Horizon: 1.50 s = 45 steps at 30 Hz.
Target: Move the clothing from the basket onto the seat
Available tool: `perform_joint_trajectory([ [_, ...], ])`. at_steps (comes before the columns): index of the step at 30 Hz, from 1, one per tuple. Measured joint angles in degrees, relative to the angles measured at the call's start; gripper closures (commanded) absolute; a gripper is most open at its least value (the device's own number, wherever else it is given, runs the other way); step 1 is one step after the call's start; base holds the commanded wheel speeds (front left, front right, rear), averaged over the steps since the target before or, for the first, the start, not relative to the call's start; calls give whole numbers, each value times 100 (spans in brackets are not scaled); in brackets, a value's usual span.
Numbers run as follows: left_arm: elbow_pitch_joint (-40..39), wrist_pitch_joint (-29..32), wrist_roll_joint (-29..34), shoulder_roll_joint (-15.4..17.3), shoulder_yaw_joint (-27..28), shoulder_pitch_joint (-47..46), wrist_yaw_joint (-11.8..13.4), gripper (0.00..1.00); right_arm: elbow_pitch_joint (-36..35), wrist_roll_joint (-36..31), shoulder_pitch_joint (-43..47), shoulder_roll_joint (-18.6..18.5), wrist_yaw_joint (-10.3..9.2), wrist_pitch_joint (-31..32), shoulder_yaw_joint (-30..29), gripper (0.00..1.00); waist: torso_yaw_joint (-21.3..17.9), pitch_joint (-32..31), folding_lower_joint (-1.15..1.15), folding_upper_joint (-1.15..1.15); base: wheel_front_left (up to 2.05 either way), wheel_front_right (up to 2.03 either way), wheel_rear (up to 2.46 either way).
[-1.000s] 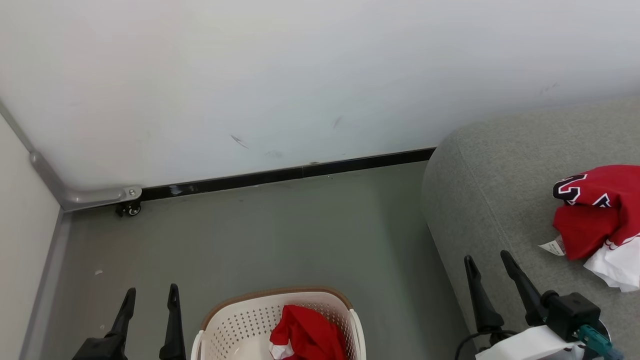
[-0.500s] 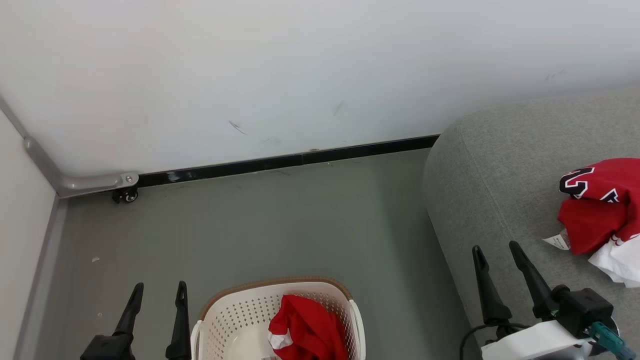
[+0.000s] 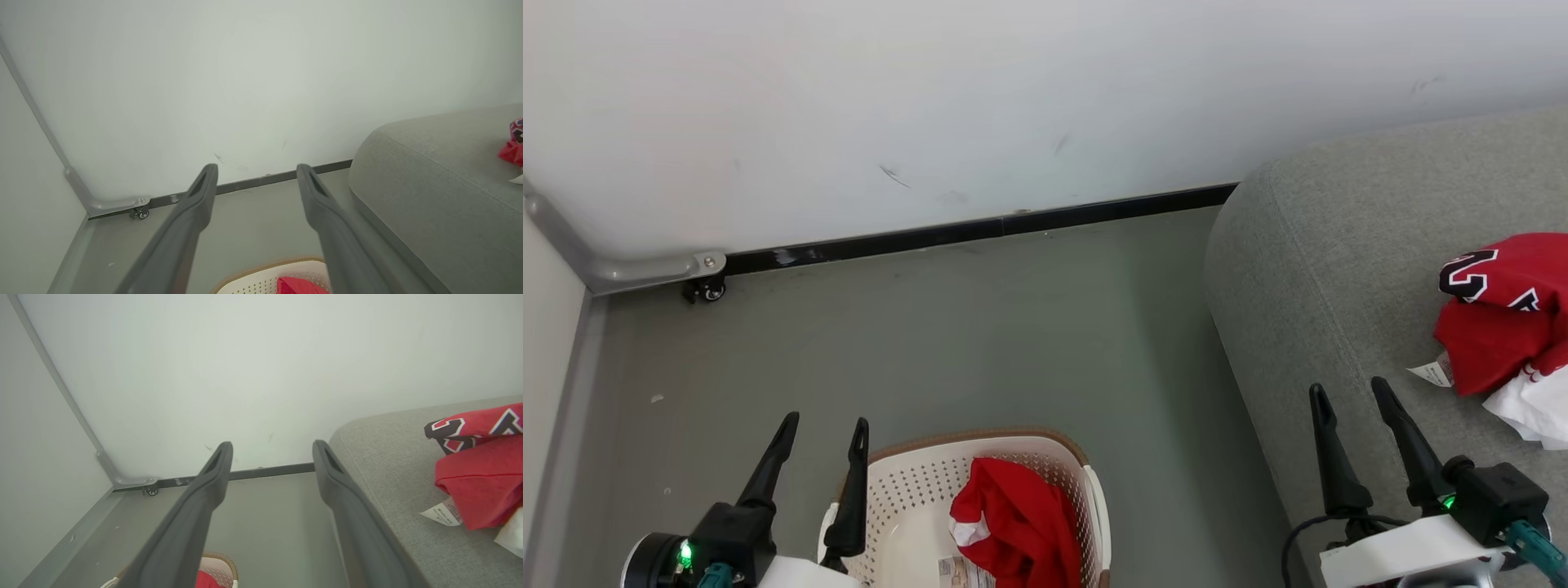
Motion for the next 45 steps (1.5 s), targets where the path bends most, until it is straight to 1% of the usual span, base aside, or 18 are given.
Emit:
perform_joint_trajectory([
  [16, 334, 100, 253, 38, -517, -662, -490, 0, -394, 0, -25, 15, 0, -48, -166, 0, -173, 549, 0, 0, 0, 0, 0],
  [23, 479, 134, 302, 13, -547, -968, -541, 0, -487, 7, -56, 16, 0, -76, -171, 0, -261, 816, 0, 0, 0, 0, 0],
  [25, 516, 134, 312, 14, -555, -1033, -589, 0, -509, 20, -63, 16, 0, -77, -163, 0, -285, 889, 0, 0, 0, 0, 0],
  [34, 765, 133, 404, 18, -611, -1256, -641, 0, -626, 56, -297, 18, 0, -135, -109, 0, -382, 1181, 0, 0, 0, 0, 0],
  [38, 926, 135, 424, 27, -675, -1345, -735, 0, -628, 102, -383, 18, 0, -146, -89, 0, -417, 1299, 0, 0, 0, 0, 0],
  [41, 1037, 147, 497, 36, -750, -1413, -747, 0, -643, 143, -435, 18, 0, -153, -78, 0, -442, 1387, 0, 0, 0, 0, 0],
  [45, 1182, 196, 561, 43, -873, -1530, -864, 0, -648, 148, -493, 18, 0, -203, -77, 0, -475, 1507, 0, 0, 0, 0, 0],
])
